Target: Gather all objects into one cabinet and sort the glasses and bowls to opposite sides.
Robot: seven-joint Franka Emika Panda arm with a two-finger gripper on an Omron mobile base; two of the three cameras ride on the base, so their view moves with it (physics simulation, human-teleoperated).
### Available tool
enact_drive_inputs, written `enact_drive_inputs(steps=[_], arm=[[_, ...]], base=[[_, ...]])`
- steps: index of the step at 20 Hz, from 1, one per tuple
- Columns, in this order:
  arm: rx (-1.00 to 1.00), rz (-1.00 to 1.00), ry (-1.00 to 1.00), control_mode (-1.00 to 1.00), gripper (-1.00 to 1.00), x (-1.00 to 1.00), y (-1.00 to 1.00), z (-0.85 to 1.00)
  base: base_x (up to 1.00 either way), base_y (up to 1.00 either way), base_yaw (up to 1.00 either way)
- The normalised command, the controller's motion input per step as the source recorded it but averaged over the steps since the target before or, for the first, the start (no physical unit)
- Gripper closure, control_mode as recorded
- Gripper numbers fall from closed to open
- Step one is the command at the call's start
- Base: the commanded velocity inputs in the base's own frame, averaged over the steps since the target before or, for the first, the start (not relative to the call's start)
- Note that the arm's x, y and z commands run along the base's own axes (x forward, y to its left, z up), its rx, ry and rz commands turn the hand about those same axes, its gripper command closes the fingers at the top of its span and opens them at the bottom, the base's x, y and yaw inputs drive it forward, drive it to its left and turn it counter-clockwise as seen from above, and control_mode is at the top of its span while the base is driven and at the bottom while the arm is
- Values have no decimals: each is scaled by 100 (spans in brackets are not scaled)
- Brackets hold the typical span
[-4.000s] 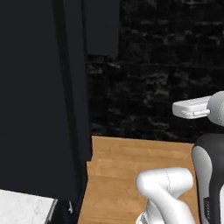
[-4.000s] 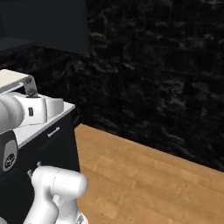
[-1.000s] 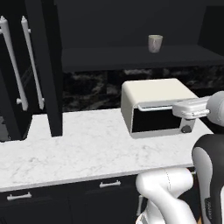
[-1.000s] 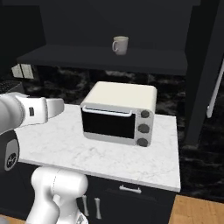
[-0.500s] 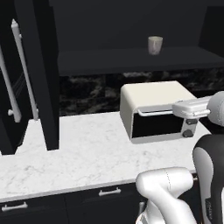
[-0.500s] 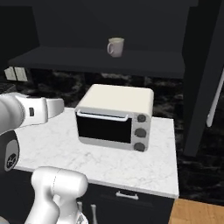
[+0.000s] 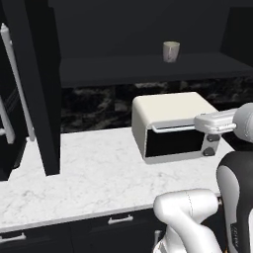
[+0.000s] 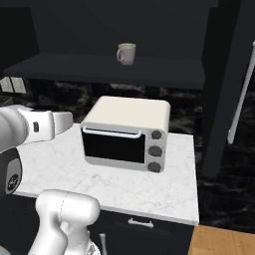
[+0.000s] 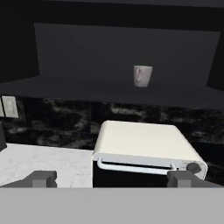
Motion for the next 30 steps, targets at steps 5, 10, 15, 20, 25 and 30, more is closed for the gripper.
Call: enact_drive_inputs(steps=[5, 10, 15, 20, 25, 30], arm=[[0, 0, 0, 100, -100, 0, 0, 0], [0, 0, 0, 100, -100, 0, 0, 0], [0, 0, 0, 100, -100, 0, 0, 0], [1, 0, 0, -100, -100, 4, -3, 15], [0, -3, 0, -100, -100, 25, -21, 92], [0, -10, 0, -100, -100, 79, -43, 88]], base=[[0, -8, -8], [-18, 0, 1], [-33, 0, 1], [0, -3, 0], [0, 0, 0], [0, 0, 0]])
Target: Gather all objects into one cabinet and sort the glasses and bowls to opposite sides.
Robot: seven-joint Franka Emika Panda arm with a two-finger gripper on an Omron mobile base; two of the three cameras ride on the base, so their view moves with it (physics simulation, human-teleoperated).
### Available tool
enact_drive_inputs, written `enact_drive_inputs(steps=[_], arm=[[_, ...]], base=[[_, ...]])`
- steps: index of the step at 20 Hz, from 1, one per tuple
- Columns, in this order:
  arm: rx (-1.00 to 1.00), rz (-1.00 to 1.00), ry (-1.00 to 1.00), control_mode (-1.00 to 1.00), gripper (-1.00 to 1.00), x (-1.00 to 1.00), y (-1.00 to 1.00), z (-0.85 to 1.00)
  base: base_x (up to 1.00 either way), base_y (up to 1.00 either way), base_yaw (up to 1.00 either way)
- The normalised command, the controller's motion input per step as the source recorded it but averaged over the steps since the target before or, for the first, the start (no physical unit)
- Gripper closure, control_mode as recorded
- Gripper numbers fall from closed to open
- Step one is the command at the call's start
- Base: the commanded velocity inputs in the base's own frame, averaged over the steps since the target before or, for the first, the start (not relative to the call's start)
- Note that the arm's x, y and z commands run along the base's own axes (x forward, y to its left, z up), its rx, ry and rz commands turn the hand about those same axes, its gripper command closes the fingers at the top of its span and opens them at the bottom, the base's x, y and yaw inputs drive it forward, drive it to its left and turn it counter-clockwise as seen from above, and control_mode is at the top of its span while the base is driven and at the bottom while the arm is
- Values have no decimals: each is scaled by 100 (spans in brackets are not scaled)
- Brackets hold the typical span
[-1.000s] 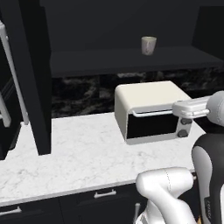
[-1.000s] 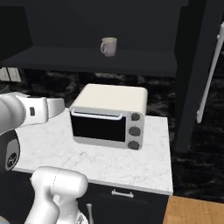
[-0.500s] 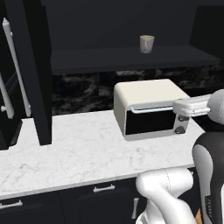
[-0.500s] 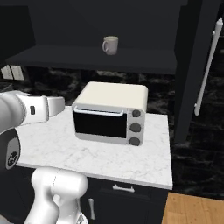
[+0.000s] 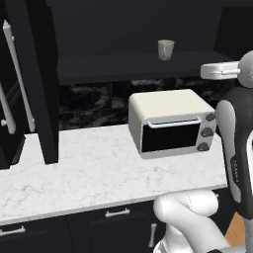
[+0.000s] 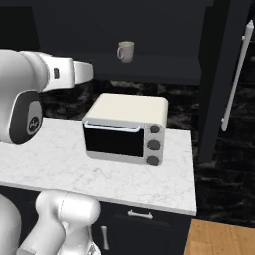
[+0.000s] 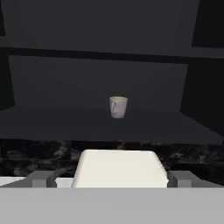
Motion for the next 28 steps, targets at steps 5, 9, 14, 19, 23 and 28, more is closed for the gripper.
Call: enact_drive_inputs(steps=[5, 9, 14, 19, 23, 28], arm=[[4, 2, -2, -100, -100, 47, -3, -15], [-10, -13, -24, -100, -100, 59, 0, 0], [-6, -13, -16, -100, -100, 39, 12, -3], [9, -6, -3, -100, -100, 56, 4, -16], [16, -11, 0, -100, -100, 64, 9, 1], [22, 0, 0, -100, -100, 46, 9, 0]], base=[[0, 0, 0], [0, 0, 0], [0, 0, 0], [0, 0, 0], [0, 0, 0], [0, 0, 0]])
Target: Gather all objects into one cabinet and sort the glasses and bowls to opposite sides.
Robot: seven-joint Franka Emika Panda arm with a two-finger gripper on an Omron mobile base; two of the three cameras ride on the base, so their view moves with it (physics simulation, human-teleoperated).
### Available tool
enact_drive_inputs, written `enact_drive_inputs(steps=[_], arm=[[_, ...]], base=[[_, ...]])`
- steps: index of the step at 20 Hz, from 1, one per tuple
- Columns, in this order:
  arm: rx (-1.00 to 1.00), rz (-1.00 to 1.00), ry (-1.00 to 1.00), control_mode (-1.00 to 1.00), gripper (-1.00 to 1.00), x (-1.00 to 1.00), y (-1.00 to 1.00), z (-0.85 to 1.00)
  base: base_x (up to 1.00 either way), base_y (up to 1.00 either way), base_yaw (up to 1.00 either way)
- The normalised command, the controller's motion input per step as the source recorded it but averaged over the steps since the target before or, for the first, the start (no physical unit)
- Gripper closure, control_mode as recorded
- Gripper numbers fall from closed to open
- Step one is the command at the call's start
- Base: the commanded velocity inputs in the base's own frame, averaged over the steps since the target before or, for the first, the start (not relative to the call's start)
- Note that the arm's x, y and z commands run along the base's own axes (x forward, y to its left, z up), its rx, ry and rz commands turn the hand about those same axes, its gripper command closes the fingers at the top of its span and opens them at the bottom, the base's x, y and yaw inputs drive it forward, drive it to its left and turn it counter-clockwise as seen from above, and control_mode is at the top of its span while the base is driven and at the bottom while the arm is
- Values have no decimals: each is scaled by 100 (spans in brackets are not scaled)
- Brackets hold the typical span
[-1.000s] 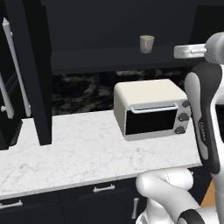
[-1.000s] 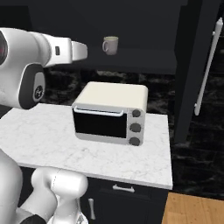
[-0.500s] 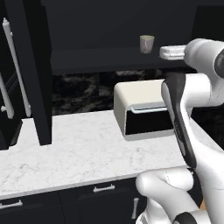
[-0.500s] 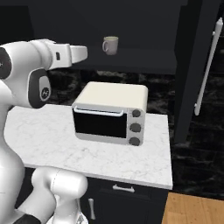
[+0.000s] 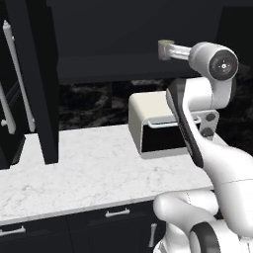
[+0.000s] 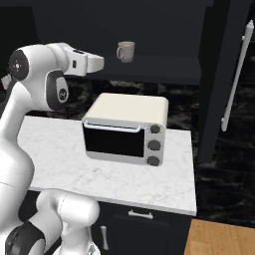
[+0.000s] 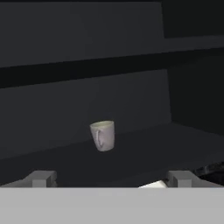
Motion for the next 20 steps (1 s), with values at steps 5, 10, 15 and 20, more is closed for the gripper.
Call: enact_drive_inputs(steps=[5, 10, 15, 20], arm=[[9, -1, 0, -100, -100, 11, -5, 0], [26, 0, 1, -100, -100, 28, -9, 0], [4, 0, 0, -100, -100, 8, -4, 0], [16, 7, 3, -100, -100, 50, -14, -3]], base=[[0, 0, 0], [0, 0, 0], [0, 0, 0], [0, 0, 0]])
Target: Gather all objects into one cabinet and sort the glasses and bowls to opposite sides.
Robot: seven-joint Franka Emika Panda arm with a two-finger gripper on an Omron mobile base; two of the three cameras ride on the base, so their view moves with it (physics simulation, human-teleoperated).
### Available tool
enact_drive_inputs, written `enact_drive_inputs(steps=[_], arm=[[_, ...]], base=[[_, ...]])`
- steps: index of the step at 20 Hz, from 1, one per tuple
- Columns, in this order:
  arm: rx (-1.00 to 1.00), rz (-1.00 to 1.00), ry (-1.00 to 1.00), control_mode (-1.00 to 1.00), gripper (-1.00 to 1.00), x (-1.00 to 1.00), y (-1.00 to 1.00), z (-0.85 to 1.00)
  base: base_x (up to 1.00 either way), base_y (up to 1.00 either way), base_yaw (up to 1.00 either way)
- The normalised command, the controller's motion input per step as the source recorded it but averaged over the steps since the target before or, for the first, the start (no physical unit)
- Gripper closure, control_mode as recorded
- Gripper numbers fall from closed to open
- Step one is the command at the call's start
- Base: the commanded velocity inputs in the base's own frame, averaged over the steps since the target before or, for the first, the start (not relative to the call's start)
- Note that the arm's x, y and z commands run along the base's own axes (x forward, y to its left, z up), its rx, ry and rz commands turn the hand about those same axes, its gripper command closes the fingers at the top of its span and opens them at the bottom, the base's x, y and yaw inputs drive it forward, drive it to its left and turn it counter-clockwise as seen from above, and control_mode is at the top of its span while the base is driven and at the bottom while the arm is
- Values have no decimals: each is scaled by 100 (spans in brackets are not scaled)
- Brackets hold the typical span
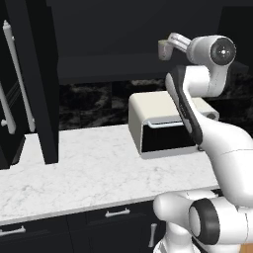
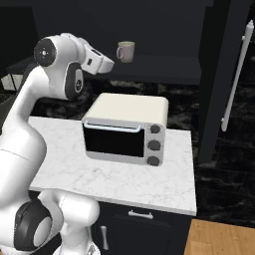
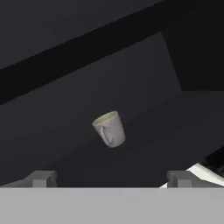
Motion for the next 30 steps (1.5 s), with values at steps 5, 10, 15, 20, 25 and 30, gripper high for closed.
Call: enact_drive_inputs(steps=[5, 10, 15, 20, 25, 30], arm=[[5, 1, 2, -100, -100, 25, -4, 0], [1, 7, 7, -100, -100, 70, -2, -1], [1, 8, 14, -100, -100, 61, 4, 0], [0, 10, 15, -100, -100, 64, 2, 0], [0, 1, 9, -100, -100, 18, 3, -23], [0, -2, 4, -100, -100, 24, 0, -22]], base=[[0, 0, 0], [0, 0, 0], [0, 0, 0], [0, 0, 0], [0, 0, 0], [0, 0, 0]])
